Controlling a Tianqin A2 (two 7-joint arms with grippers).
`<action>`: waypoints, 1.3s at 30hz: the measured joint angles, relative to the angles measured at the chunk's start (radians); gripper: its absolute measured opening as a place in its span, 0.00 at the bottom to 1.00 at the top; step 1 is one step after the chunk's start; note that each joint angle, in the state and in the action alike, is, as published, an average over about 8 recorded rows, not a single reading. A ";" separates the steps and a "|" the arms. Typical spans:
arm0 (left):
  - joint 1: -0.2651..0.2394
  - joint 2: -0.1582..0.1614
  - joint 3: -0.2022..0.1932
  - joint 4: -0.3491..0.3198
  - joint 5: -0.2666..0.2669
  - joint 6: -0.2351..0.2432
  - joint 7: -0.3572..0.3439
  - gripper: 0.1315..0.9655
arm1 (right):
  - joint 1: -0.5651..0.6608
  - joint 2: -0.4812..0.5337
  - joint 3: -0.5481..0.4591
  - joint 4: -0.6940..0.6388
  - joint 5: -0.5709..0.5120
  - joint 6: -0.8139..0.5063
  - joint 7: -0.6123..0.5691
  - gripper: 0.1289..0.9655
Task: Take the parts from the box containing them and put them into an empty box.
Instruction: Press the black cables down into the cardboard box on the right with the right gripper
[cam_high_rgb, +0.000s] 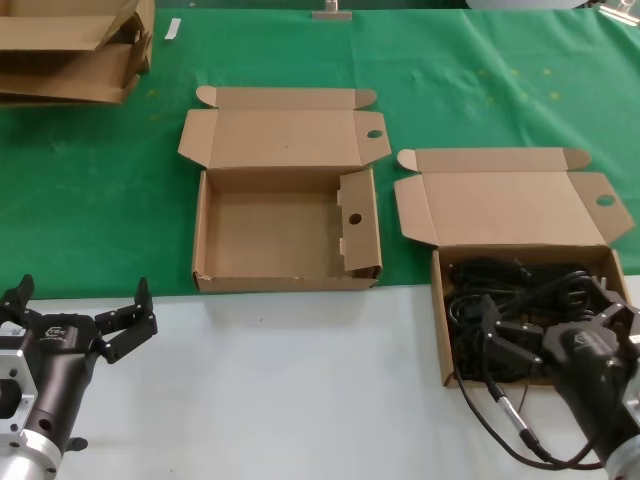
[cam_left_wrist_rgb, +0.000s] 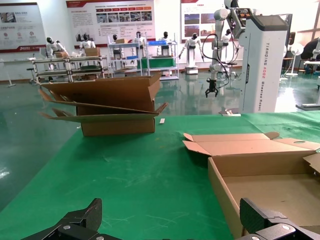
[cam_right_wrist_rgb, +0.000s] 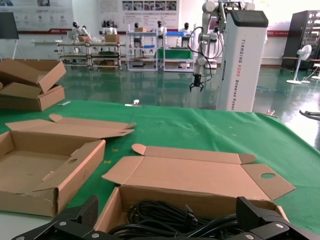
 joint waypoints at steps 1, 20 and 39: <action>0.000 0.000 0.000 0.000 0.000 0.000 0.000 1.00 | 0.000 0.000 0.000 0.000 0.000 0.000 0.000 1.00; 0.000 0.000 0.000 0.000 0.000 0.000 0.000 1.00 | 0.003 0.056 -0.068 0.049 0.036 0.048 -0.018 1.00; 0.000 0.000 0.000 0.000 0.000 0.000 0.000 1.00 | 0.263 0.833 -0.592 0.429 0.703 0.263 -0.605 1.00</action>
